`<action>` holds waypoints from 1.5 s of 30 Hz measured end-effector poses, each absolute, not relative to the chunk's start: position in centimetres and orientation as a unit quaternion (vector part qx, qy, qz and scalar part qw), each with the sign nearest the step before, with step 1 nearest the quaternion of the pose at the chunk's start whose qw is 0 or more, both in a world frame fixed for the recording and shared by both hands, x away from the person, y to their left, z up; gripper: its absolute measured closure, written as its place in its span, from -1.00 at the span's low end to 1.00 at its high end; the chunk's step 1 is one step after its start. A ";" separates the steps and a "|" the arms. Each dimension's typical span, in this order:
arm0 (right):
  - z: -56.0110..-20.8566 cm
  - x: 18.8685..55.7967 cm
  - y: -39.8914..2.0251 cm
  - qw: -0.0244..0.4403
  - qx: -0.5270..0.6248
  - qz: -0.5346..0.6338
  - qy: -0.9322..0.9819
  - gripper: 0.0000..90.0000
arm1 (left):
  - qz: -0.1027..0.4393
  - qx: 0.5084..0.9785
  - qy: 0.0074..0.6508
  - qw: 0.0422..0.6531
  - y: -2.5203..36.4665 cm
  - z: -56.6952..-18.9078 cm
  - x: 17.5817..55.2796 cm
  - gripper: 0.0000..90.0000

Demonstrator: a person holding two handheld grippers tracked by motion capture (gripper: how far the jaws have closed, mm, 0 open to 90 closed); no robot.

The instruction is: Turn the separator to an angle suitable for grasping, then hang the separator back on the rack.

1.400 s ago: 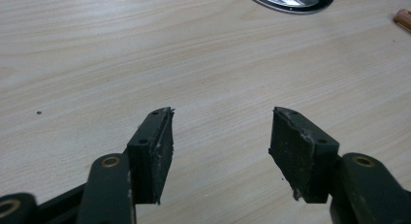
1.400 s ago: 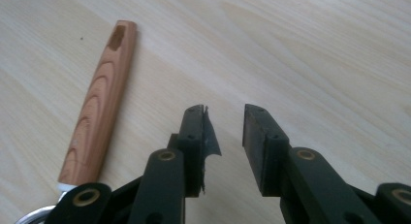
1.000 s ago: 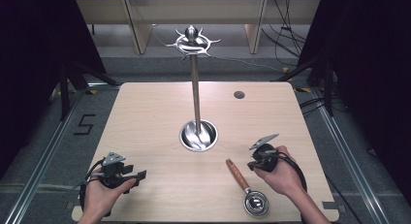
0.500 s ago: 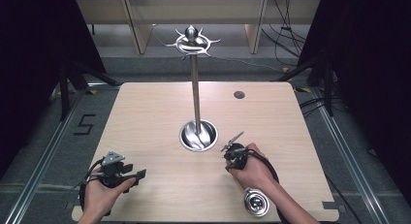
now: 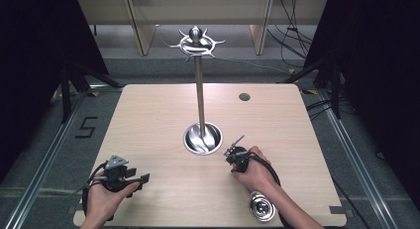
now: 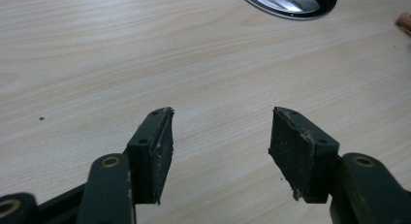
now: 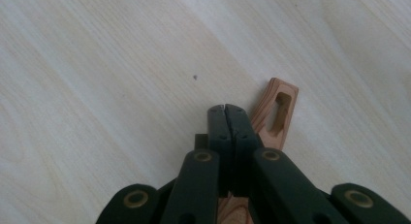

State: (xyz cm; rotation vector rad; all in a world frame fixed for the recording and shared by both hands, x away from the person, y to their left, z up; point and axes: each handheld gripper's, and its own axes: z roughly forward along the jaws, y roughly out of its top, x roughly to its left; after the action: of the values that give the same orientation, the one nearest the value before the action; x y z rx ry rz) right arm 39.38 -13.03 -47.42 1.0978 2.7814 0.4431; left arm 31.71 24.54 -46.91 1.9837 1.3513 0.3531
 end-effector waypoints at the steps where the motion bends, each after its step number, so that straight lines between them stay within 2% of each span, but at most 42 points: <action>1: -47.4 39.4 -13.0 0.057 0.370 0.145 0.916 1.00 | 0.133 0.763 0.525 0.352 24.5 -46.9 31.7 -0.11; 6: -47.3 40.0 -14.2 0.076 0.385 0.134 0.910 1.00 | 0.133 0.770 0.519 0.347 24.7 -46.9 31.7 -0.11; 20: -46.4 40.3 -18.0 0.070 0.441 0.147 0.882 1.00 | 0.132 0.768 0.521 0.347 24.6 -46.9 31.7 -0.12; 22: -45.4 39.7 -18.0 0.068 0.457 0.155 0.873 0.90 | 0.131 0.768 0.521 0.348 24.6 -47.0 31.8 -0.12; 23: -45.1 39.4 -18.5 0.070 0.456 0.158 0.873 0.74 | 0.125 0.767 0.523 0.351 24.6 -47.0 31.8 -0.12; 25: -45.3 39.1 -18.9 0.084 0.453 0.156 0.874 0.70 | 0.126 0.770 0.520 0.348 24.6 -47.0 31.8 -0.12; 26: -45.2 38.4 -19.5 0.078 0.481 0.159 0.859 0.57 | 0.127 0.757 0.529 0.361 24.4 -47.2 31.8 -0.12; 28: -44.8 37.7 -19.5 0.054 0.533 0.138 0.833 0.42 | 0.125 0.764 0.524 0.355 24.5 -47.1 31.8 -0.12; 30: -45.1 37.4 -20.4 0.056 0.520 0.137 0.841 0.31 | 0.124 0.769 0.519 0.351 24.6 -47.0 31.7 -0.12; 32: -44.9 37.1 -20.2 0.034 0.565 0.126 0.815 0.21 | 0.126 0.762 0.524 0.358 24.5 -47.0 31.7 -0.12; 37: -45.3 36.9 -20.0 -0.005 0.589 0.100 0.802 0.16 | 0.124 0.766 0.523 0.353 24.8 -47.0 31.8 -0.12; 45: -46.0 36.7 -19.5 -0.007 0.602 0.086 0.794 0.12 | 0.116 0.775 0.516 0.346 24.8 -47.0 31.8 -0.12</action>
State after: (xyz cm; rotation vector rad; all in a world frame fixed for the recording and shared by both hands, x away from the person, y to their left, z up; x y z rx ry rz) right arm 36.65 -19.45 -46.01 1.8980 2.5058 0.2727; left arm 31.76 24.85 -46.98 2.0107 1.3399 0.3005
